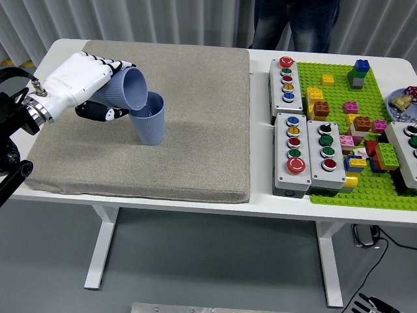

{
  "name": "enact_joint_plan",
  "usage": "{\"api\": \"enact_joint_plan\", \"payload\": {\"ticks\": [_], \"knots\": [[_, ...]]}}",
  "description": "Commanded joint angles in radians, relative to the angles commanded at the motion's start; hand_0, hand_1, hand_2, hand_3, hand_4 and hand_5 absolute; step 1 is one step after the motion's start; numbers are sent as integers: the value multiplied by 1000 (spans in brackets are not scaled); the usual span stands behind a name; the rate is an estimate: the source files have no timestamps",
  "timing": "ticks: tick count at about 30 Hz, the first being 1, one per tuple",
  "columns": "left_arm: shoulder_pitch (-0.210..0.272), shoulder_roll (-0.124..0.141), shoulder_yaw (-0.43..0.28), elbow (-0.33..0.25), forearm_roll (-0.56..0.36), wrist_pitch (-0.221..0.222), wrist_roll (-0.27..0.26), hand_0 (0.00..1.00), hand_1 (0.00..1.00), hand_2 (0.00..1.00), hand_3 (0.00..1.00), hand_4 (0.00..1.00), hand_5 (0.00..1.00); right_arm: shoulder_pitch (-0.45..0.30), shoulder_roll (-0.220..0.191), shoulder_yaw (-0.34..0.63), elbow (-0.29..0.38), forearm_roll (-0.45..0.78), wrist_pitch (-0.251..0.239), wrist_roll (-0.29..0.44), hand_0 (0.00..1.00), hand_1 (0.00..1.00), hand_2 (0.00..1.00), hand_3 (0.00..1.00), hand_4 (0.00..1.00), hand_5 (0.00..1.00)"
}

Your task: Pick cup pour cup place

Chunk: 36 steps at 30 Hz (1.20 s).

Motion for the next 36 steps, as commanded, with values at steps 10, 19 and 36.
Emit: {"api": "enact_joint_plan", "payload": {"ticks": [10,19,36], "knots": [[-40,5,46,12,0,18,11,389,500,646,639,588,176,2,-2,-6,0,7,-1,3,764,699,710,606,169,361],[-52,5,62,29,0,30,16,389,500,640,635,585,170,-2,-1,-7,0,9,-1,4,762,699,710,606,170,360],[-75,8,79,86,0,49,18,397,502,636,628,577,160,-5,0,-4,0,9,1,2,762,699,710,607,172,363]]}}
